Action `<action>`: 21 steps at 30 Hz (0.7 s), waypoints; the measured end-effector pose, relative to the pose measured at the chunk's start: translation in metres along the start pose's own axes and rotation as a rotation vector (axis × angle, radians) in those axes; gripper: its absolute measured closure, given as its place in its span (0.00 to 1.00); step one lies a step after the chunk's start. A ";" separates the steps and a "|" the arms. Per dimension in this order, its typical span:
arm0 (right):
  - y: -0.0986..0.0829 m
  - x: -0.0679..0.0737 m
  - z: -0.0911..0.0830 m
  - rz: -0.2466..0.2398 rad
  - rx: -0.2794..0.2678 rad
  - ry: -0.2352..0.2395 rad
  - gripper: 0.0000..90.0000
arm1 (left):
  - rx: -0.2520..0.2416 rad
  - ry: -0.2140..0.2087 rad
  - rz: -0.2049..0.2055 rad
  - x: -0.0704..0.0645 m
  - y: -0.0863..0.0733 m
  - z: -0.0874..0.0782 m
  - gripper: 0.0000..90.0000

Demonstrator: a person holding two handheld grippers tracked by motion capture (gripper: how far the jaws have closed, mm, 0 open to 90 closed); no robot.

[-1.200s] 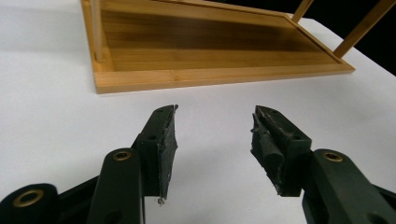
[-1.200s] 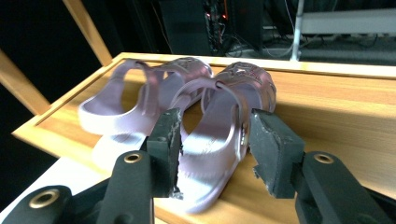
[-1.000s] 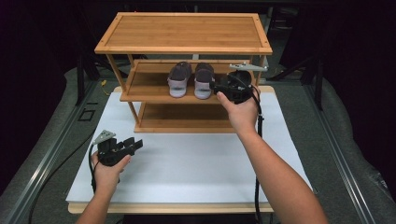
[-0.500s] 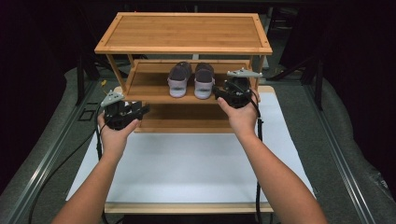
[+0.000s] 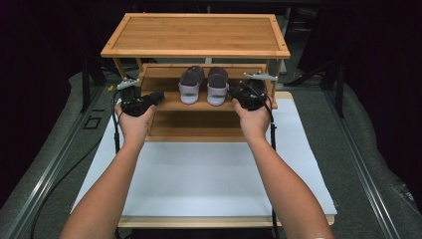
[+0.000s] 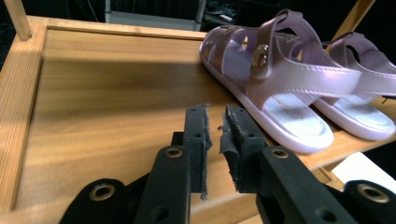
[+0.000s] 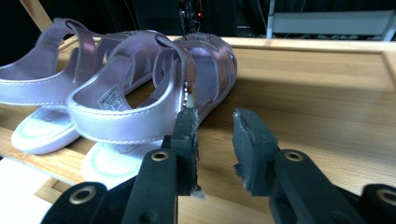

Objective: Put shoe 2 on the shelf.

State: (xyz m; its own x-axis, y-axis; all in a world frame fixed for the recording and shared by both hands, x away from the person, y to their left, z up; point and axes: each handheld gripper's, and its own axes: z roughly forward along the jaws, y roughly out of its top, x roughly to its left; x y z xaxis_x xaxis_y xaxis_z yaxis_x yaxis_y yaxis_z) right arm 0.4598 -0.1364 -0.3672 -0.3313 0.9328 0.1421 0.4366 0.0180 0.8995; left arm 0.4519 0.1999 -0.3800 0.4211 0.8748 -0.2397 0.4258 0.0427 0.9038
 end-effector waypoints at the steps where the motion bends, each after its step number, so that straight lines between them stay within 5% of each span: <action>1: 0.000 -0.001 0.002 0.000 -0.002 0.001 0.81 | 0.004 -0.003 -0.006 -0.001 0.001 0.003 0.92; 9: -0.002 -0.003 0.012 0.041 0.018 0.002 0.98 | 0.041 0.021 0.014 -0.009 0.001 0.023 1.00; 21: -0.002 -0.003 0.019 0.069 0.036 0.040 0.99 | 0.086 0.022 0.039 -0.031 0.008 0.042 1.00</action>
State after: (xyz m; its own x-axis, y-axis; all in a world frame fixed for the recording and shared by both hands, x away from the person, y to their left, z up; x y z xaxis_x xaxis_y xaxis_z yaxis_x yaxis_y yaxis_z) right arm 0.4757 -0.1324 -0.3773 -0.3326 0.9171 0.2200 0.4886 -0.0319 0.8719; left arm 0.4758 0.1531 -0.3801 0.4213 0.8854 -0.1964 0.4771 -0.0322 0.8783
